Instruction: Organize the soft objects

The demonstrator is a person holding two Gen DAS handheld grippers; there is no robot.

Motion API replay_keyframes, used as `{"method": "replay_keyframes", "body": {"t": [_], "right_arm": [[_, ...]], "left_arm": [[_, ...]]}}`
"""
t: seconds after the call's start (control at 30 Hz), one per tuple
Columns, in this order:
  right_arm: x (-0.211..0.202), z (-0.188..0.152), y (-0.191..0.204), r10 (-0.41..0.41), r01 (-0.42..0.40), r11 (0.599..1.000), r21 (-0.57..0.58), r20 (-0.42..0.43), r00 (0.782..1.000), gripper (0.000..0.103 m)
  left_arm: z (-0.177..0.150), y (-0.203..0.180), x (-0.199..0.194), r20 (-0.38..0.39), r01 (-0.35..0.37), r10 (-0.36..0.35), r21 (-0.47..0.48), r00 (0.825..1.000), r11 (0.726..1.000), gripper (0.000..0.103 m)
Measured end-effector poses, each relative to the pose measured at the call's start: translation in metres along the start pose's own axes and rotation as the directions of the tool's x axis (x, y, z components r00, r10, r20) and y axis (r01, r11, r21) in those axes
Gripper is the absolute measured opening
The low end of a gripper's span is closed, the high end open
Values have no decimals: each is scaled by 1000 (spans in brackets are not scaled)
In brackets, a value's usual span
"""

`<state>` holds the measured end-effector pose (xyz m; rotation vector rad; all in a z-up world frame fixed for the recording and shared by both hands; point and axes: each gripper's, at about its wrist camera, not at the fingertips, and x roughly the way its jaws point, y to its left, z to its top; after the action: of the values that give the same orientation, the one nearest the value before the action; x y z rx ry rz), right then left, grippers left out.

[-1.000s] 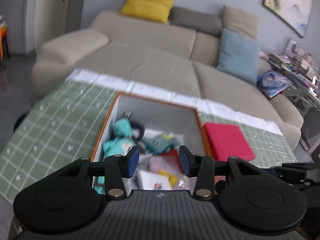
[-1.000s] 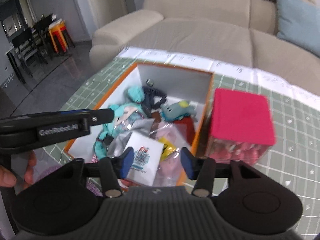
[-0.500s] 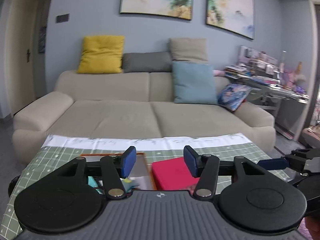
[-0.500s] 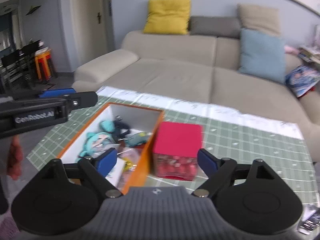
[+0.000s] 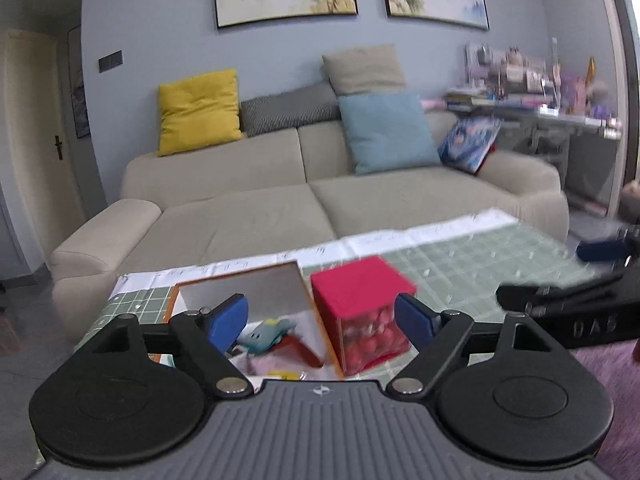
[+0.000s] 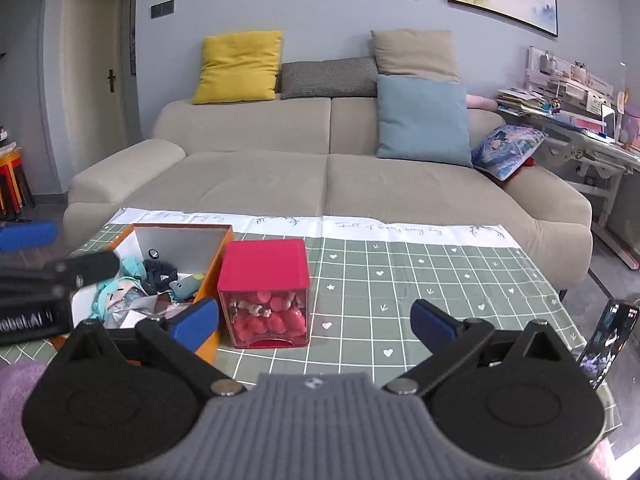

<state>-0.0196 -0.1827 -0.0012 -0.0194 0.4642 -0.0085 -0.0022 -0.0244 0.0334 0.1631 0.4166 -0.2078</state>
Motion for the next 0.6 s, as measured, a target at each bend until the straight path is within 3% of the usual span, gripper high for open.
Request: {"method": "replay_keyframes", "body": {"t": [0.2,0.3,0.6], "right_arm": [[9,-17,8,-5,6,1000,-18,9,1000,100],[17,-26,12,-13,12,999,-47,-18,1000,100],[38,-43,12,-8,4,999,-51,-79,997,100]], "left_arm": [[-22,3,18,-55,-26,24,-48,998,998,98],[-33,9,25,-94,-30,23,-77,995,997,103],[-55,20,30,-155,-83,65,-116,986,990,103]]}}
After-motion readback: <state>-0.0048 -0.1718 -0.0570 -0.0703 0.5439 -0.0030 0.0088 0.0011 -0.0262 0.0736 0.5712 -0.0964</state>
